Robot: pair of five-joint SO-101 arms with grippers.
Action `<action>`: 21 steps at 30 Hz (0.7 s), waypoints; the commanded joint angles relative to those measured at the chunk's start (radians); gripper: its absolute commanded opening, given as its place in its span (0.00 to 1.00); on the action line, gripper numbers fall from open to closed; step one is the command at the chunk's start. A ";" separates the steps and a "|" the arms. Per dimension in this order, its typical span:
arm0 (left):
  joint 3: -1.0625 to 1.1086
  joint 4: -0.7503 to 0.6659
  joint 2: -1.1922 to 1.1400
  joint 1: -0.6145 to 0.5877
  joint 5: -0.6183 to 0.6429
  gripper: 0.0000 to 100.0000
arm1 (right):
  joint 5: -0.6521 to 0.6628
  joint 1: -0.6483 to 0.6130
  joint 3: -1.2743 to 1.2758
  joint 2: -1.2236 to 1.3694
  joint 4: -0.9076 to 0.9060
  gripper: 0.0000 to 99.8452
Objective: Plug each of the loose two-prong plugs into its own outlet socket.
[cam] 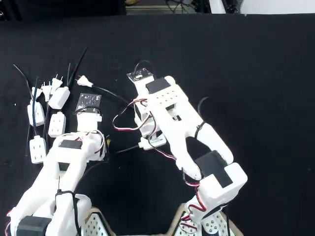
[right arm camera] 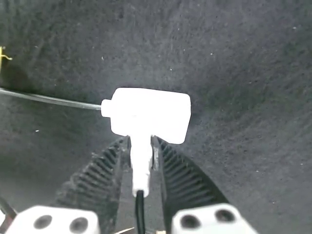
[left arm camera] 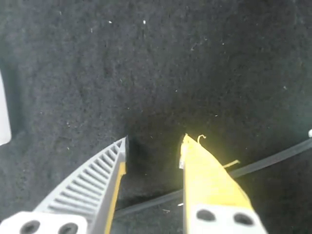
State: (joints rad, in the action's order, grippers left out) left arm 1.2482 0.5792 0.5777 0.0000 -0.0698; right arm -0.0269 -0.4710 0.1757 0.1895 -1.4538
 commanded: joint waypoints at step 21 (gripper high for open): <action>-0.005 -0.009 0.018 0.012 -0.008 0.18 | -0.130 0.026 -0.015 0.027 0.025 0.01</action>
State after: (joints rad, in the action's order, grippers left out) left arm 1.2482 0.5792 0.5777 0.0000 -0.0698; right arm -0.1450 -0.4710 0.1726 0.2048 -1.4492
